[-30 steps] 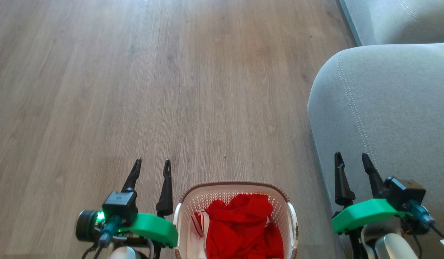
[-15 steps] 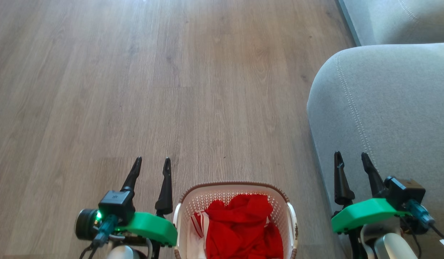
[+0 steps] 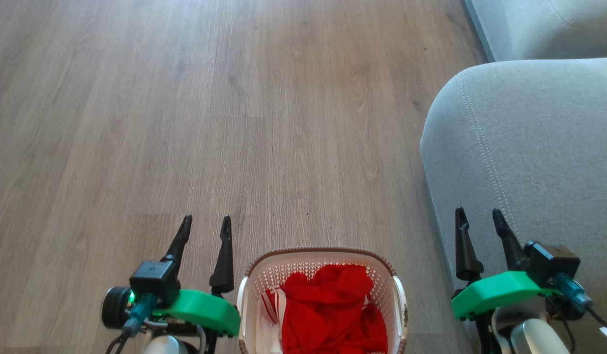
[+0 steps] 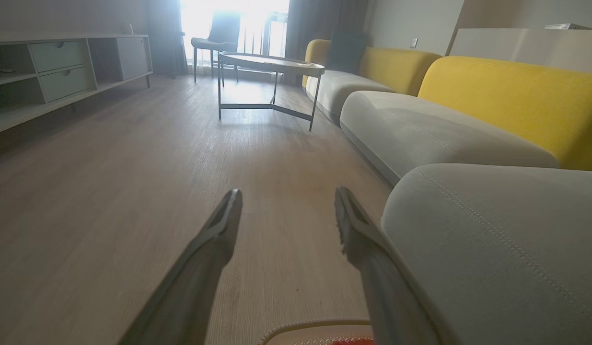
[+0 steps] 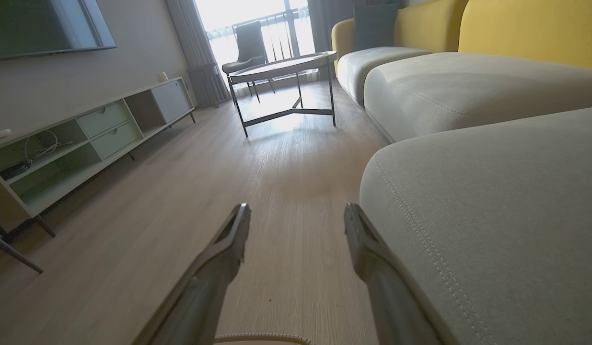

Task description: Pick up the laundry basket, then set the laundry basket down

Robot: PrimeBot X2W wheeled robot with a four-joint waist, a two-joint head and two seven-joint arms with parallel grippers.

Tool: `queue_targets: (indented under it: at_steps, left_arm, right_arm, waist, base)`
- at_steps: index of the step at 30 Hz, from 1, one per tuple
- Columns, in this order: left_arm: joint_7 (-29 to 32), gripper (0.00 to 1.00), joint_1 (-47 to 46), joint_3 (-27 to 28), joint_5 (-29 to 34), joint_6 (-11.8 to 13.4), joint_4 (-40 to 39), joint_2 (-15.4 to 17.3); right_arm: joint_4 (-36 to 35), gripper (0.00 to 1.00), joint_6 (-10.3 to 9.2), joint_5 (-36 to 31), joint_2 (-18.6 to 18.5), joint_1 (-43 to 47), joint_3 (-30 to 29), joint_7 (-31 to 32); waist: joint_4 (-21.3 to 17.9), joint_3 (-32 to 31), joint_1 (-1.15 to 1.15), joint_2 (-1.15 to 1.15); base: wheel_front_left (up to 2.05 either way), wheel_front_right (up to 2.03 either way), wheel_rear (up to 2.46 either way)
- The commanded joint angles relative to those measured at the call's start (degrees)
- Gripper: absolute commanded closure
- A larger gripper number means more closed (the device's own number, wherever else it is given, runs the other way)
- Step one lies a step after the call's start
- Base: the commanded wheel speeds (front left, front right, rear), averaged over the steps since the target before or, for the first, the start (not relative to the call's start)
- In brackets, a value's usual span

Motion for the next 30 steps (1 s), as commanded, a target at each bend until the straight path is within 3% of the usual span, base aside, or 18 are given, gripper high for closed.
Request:
queue_targets:
  at_steps: [1, 15, 16, 20, 30]
  left_arm:
    - [-0.5, 0.00, -1.9, 2.4, -0.2, 0.0, -2.4, -0.2]
    - [-0.5, 0.00, -1.8, 2.7, -1.7, -0.5, -2.3, -0.2]
    - [-0.5, 1.00, -1.7, 2.8, -2.3, -0.5, -2.1, -0.2]
    - [0.3, 1.00, 1.5, 0.8, -2.2, -0.3, 3.1, 0.0]
    - [1.4, 1.00, 1.2, 2.0, -8.5, -1.0, 3.5, 0.4]
  right_arm:
    - [-1.7, 0.00, 0.40, -0.1, 0.0, -2.0, 1.6, -0.8]
    - [-1.2, 0.00, 0.40, 0.1, 0.0, -2.1, 1.6, -0.8]
    - [-1.2, 1.00, 0.40, 0.1, 0.0, -2.1, 1.6, -0.8]
    - [3.8, 1.00, 0.00, 0.1, 0.0, 0.9, 0.2, 0.1]
    - [4.1, 1.00, 0.03, 6.1, -0.3, 0.7, -0.4, 1.3]
  waist:
    - [0.0, 0.1, 0.00, 0.00]
    - [0.2, 0.2, 0.00, 0.00]
    - [0.2, 0.2, 0.00, 0.00]
    - [0.2, 0.2, 0.00, 0.00]
    - [0.0, 0.3, 0.00, 0.00]
  base:
    - [0.00, 0.00, 0.00]
    - [0.00, 0.00, 0.00]
    - [0.00, 0.00, 0.00]
    - [0.00, 0.00, 0.00]
    - [0.00, 0.00, 0.00]
